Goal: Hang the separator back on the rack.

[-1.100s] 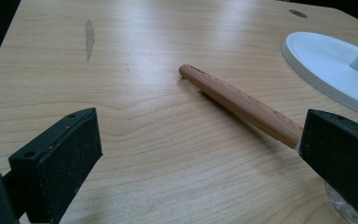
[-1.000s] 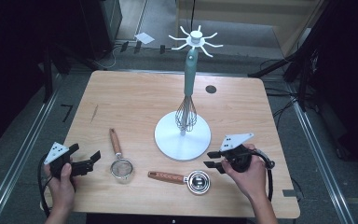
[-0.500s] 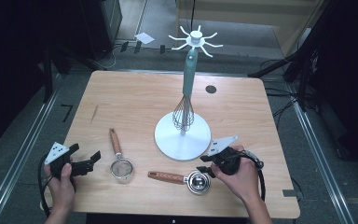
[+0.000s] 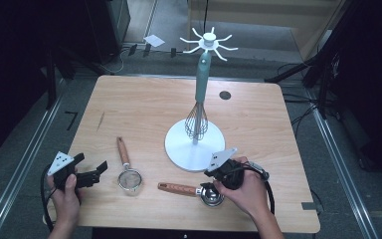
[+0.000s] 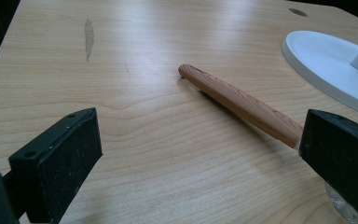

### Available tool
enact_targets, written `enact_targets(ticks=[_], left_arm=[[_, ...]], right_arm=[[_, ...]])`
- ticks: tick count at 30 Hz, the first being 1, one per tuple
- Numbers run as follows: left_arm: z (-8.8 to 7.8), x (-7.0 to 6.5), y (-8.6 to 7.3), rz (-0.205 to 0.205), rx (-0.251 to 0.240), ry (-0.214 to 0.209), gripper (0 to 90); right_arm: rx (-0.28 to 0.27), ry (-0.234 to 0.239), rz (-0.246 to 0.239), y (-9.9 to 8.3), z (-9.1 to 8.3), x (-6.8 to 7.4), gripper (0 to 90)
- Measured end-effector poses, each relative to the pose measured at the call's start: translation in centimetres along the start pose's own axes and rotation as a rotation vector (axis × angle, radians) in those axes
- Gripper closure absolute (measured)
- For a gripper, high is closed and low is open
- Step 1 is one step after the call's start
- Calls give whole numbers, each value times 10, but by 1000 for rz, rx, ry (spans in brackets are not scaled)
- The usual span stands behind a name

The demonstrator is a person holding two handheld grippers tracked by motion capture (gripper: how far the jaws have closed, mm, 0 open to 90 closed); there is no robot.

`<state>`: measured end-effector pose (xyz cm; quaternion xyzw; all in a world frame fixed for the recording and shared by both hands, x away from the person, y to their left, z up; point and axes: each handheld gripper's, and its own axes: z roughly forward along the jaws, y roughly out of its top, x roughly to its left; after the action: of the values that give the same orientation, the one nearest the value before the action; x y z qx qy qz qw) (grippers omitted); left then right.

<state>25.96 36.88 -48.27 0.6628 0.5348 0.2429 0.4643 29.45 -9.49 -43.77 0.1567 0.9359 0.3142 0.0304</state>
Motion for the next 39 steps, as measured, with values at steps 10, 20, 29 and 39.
enact_targets(ticks=[10,20,29,39], left_arm=[[0,0,0,0,0,0,0],[0,0,0,2,2,1,0],[0,0,0,3,3,3,0],[0,0,0,3,4,4,0]], right_arm=[[54,31,-45,9,14,9,599],[109,52,-61,14,26,14,617],[155,59,-71,19,39,18,617],[193,63,-59,20,46,18,658]])
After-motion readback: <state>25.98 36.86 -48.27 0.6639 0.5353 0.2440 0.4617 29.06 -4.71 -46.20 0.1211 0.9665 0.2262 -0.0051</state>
